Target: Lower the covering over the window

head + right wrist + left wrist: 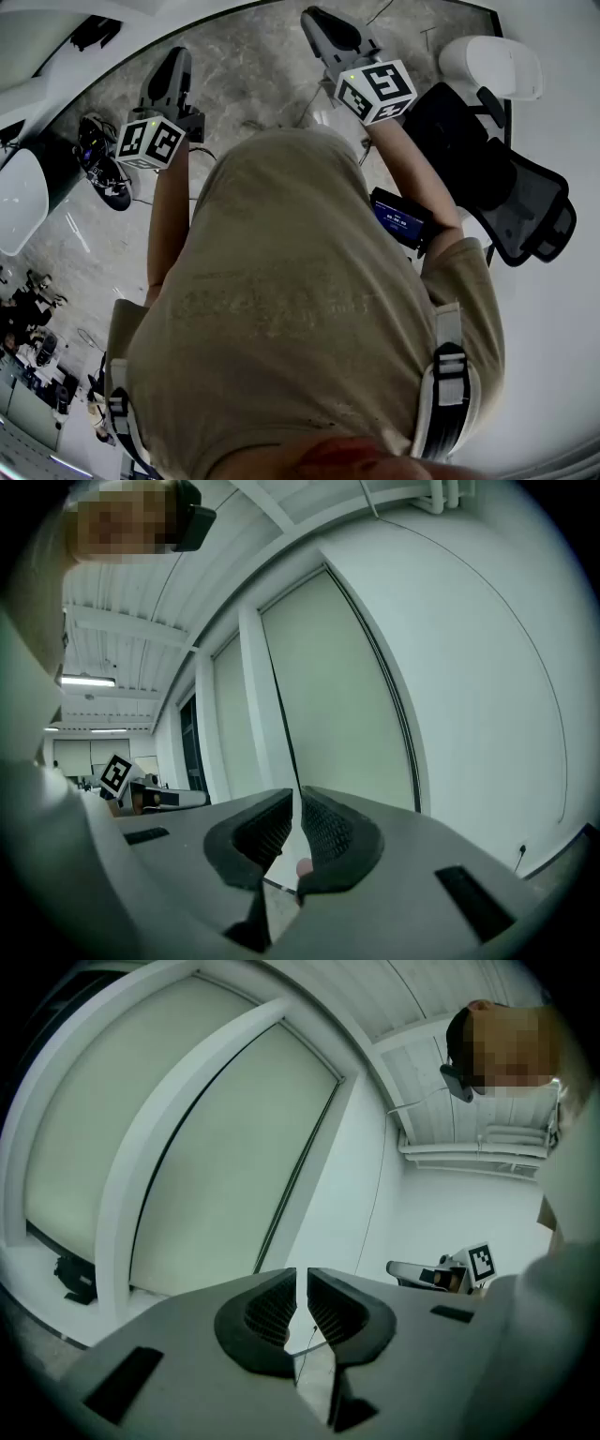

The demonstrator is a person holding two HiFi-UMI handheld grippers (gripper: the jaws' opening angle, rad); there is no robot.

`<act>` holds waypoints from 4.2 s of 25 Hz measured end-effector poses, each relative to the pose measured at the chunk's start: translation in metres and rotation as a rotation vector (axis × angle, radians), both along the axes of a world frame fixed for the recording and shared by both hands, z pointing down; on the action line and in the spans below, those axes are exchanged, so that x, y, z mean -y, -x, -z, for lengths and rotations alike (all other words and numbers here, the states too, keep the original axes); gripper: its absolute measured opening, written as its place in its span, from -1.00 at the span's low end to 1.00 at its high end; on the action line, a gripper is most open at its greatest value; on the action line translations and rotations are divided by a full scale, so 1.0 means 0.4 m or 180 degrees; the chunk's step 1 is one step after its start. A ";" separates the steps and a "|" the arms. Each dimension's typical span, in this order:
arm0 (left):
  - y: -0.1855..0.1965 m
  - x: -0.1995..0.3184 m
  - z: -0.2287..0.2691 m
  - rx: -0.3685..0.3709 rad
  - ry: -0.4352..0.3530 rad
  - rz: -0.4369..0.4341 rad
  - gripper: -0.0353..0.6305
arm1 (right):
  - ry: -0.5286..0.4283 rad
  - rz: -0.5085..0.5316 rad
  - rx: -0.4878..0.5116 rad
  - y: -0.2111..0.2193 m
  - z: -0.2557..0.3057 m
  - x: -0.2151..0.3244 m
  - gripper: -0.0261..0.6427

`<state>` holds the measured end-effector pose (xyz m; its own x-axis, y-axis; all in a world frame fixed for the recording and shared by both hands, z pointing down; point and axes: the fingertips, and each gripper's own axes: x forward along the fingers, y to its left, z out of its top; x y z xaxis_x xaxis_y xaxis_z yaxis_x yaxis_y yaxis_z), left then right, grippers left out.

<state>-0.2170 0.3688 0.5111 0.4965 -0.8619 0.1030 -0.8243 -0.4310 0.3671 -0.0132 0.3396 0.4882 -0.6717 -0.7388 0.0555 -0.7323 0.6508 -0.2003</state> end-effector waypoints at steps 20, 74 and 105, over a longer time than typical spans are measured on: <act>-0.127 0.017 0.007 0.0082 0.0085 0.0087 -0.74 | 0.0062 -0.0162 0.0210 -0.174 0.044 -0.011 -0.78; 0.145 0.423 -0.062 -0.0222 0.0303 -0.0160 -0.85 | 0.0018 -0.0621 -0.0047 0.051 0.018 0.392 -0.74; -0.290 0.901 -0.009 -0.0199 0.0221 -0.0104 -0.85 | 0.0047 -0.0147 0.0175 -0.302 0.052 0.865 -0.74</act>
